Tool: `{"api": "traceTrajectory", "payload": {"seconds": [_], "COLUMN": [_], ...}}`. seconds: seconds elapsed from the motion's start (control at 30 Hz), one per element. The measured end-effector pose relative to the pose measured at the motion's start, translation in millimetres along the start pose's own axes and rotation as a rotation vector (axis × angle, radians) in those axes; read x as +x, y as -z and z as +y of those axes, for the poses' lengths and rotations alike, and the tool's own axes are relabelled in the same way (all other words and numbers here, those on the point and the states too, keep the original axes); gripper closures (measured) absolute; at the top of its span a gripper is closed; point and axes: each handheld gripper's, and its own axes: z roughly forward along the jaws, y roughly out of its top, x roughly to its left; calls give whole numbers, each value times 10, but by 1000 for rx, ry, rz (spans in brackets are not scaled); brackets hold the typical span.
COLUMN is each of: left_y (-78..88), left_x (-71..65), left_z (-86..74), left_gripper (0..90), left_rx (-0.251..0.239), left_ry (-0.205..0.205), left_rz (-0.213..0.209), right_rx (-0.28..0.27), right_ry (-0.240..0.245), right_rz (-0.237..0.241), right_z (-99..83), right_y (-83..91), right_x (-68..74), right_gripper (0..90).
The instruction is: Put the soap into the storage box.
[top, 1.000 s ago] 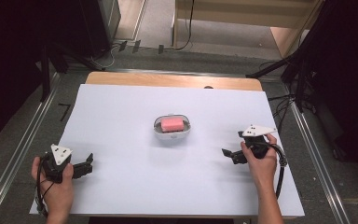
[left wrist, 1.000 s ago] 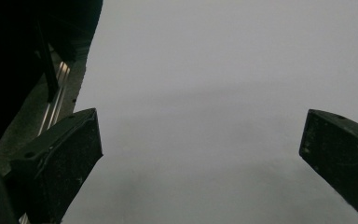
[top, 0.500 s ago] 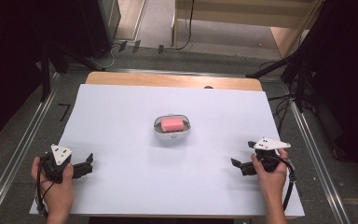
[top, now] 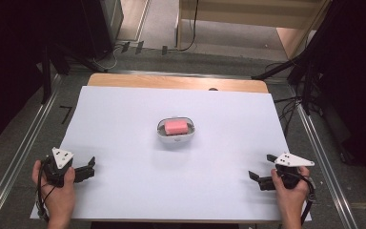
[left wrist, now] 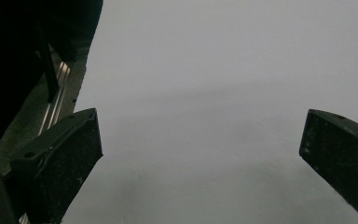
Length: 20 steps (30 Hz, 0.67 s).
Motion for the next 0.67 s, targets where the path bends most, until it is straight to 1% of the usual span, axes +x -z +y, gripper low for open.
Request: {"api": "traceTrajectory", "payload": {"seconds": [0.03,0.07,0.13,0.2,0.3,0.33,0.4,0.43,0.47,0.53,0.67], "left_y": [0,0,-1,0,1,1,0,-1,-2,-8,-7], "left_x": [-1,-2,-3,-4,-5,-5,-4,-4,-3,0,4], "left_z": [0,0,-1,-1,-1,0,-1,0,0,3,4], "left_gripper": [0,0,0,0,0,0,0,0,0,0,0], "left_rx": [1,0,0,-1,0,0,1,1,2,7,8], "left_ry": [0,-1,-1,-1,-2,-2,-3,-4,-4,0,2], "left_rz": [0,0,1,2,2,2,2,1,1,1,2], "right_rx": [-1,-17,-29,-44,-41,-52,-59,-78,-93,-102,-72], "right_ry": [-8,-13,-25,-38,-48,-55,-60,-67,-69,-62,-68], "right_rz": [-4,-4,-16,-17,-37,-35,-47,-42,-39,-23,-28], "right_z": [-24,-42,-86,-123,-192,-212,-253,-276,-285,-295,-288], "right_y": [23,56,127,184,278,313,371,399,414,423,391], "right_x": [-6,-12,-27,-39,-68,-77,-93,-101,-102,-102,-103], "right_gripper": [0,0,0,0,0,0,0,0,0,0,0]}}
